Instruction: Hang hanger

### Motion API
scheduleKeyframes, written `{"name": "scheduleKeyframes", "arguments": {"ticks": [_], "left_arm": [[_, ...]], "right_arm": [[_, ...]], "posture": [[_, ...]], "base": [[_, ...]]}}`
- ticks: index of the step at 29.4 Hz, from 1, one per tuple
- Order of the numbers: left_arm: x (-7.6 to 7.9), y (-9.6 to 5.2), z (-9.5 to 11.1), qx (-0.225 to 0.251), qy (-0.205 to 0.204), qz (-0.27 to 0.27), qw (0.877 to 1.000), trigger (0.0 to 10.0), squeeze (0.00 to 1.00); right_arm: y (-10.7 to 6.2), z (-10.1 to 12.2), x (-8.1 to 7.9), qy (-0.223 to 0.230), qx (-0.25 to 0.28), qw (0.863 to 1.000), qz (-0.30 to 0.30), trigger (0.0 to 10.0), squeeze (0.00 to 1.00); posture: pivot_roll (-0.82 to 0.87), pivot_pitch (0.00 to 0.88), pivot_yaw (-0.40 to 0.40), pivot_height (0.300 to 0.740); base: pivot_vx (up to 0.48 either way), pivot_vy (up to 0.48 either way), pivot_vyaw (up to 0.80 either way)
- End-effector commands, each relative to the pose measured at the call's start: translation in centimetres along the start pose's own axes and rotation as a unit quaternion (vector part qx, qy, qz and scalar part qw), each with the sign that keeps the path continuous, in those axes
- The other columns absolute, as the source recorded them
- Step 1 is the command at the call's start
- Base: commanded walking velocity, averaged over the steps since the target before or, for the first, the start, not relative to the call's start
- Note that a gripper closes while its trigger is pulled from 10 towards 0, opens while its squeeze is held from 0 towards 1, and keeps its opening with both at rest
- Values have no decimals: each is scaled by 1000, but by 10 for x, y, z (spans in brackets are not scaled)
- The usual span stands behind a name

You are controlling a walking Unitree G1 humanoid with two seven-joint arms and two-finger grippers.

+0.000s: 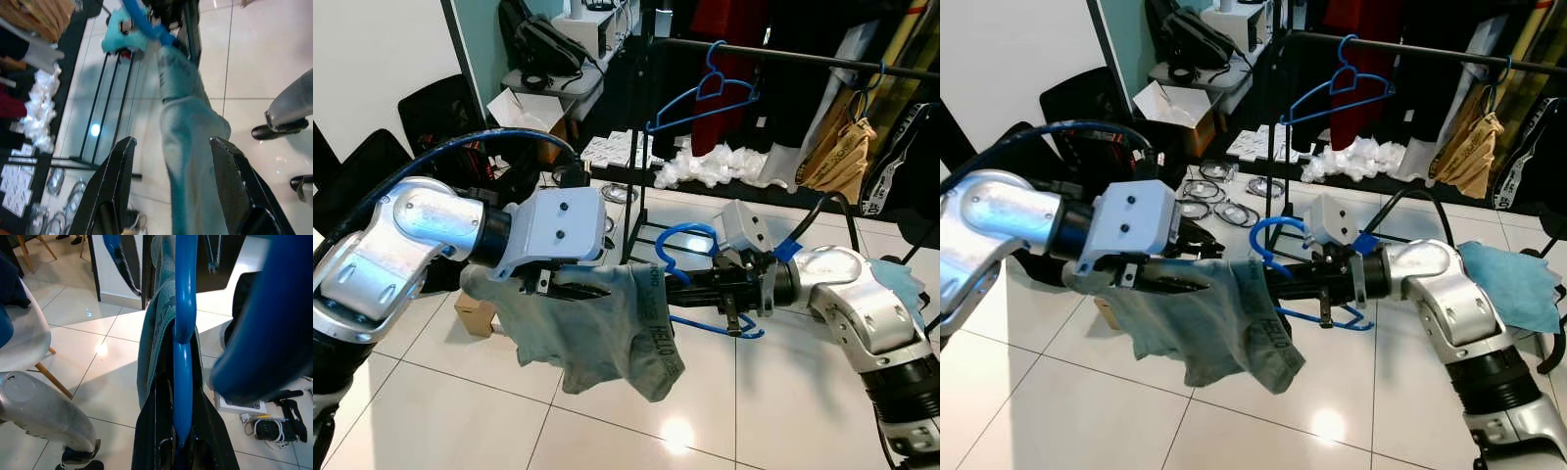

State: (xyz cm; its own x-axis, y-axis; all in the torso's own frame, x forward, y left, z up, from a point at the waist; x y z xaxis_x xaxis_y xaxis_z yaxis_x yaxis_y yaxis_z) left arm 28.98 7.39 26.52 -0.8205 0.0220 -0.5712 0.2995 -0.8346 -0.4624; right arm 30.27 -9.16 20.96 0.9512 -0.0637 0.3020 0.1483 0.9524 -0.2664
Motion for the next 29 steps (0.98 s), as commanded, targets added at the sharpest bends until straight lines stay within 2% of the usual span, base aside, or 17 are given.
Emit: {"name": "scheduleKeyframes", "arguments": {"ticks": [1,3,10,11,28,29], "left_arm": [[5,-1,-12,-28,-12,-14,999,10000,0],[9,1,-19,-39,-18,-22,999,10000,0],[9,2,-24,-49,-23,-23,998,10000,0],[7,2,-25,-50,-28,-21,998,0,0],[7,-1,-25,-50,-28,-30,998,0,0],[8,-1,-24,-46,-26,-32,998,0,0]], "right_arm": [[5,5,-3,-14,3,1000,10,10000,0],[7,5,-2,-14,4,1000,8,10000,0],[8,6,-2,-14,6,1000,7,10000,0],[8,7,-2,-14,7,1000,7,10000,0],[10,7,-1,-8,13,1000,0,10000,0],[11,8,0,-2,19,1000,-2,10000,702]], "posture": [[19,36,22,740],[18,36,22,740],[18,37,23,740],[17,38,24,740],[18,38,22,740],[18,36,22,740]], "base": [[0,0,0],[0,0,0],[0,0,0],[0,0,0],[0,0,0],[0,0,0]]}}
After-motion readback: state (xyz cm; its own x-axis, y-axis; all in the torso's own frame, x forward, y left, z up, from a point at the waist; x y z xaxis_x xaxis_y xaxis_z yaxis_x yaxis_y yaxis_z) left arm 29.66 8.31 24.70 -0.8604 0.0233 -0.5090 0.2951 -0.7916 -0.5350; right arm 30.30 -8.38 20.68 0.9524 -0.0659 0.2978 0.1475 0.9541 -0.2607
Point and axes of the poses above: a point about 5 cm out from each wrist's last joint towards the gripper, its own y axis pointing out of the wrist towards the gripper, its own z axis along the axis of the wrist's last joint, x = y × z, the point moved 6 cm from there along y, pointing out of the wrist towards the gripper, and after that the axes turned 5 degrees about -y, right-handed, at the moved point
